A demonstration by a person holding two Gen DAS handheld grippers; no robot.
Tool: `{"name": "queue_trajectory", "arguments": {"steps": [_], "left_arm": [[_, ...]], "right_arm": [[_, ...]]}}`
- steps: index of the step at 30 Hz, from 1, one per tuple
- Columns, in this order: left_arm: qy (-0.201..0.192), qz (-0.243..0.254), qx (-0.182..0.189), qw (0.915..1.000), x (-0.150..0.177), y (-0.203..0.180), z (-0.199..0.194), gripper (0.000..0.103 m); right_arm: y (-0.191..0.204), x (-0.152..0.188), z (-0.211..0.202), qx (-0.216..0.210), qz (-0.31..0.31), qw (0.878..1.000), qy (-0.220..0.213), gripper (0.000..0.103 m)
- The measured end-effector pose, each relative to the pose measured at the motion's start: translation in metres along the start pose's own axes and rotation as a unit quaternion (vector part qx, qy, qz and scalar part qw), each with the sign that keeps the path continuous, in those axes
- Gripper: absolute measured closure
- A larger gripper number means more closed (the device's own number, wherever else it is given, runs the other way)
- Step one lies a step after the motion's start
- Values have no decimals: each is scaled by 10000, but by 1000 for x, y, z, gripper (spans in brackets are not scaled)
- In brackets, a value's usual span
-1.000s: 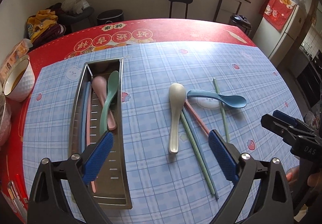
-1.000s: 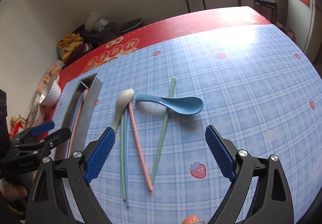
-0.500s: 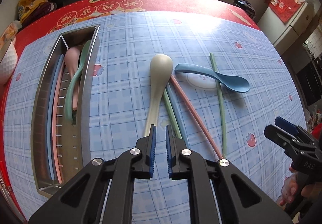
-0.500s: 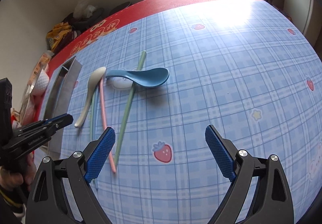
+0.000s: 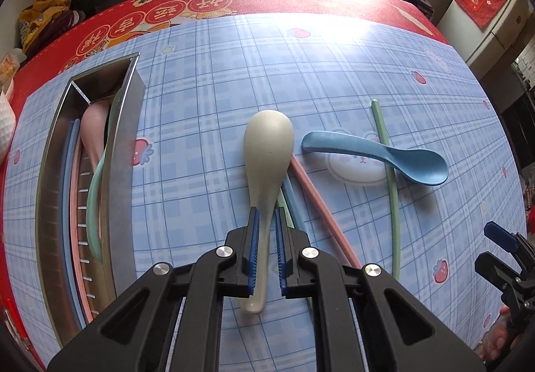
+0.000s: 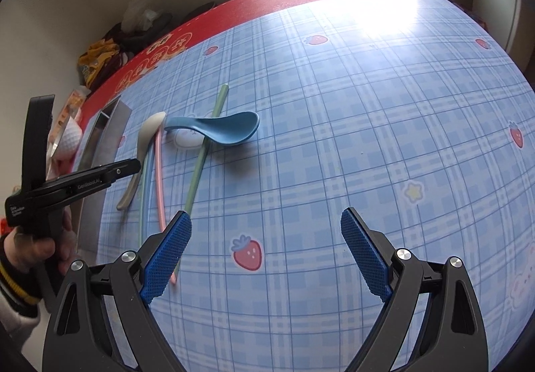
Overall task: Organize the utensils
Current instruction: 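Reach the left tool to the cream spoon and close on it, then lift the cream spoon with the left tool while the right tool grasps a green chopstick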
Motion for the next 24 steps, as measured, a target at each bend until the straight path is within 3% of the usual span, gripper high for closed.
{"name": "queue_trajectory", "arguments": {"steps": [10,11,12,13,20,24], "left_arm": [[-51,112,-68,9999,-11,0,5,92],[-48,118,-114,9999,-12,0,5,89],[65,124,-213,9997,-13,1,9,79],[151,98,-256,9995,-12,3,13,78],[-4,169,-166,9997,-11,6,13,79],[-55,130,-196,9997,-11,6,12,89]], "right_arm": [[-10,0,-2,-24,153,9999,-26,15],[-11,0,-2,-26,164,9999,-26,15],[-12,1,-3,-28,173,9998,-26,15],[-13,0,-3,-29,179,9998,-28,15],[-17,2,-3,-18,267,9996,-19,15],[-18,3,-3,-20,267,9996,0,15]]}}
Point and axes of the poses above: each gripper's, at about its wrist camera, not at the fingertips, and z roughly the way its jaws point, y to its left, x to its underside, the point moved 1 cm from there along z, roughly the way its jaws point, and after that the axes turned 7 degrees about -x, right-handed, at the moved point
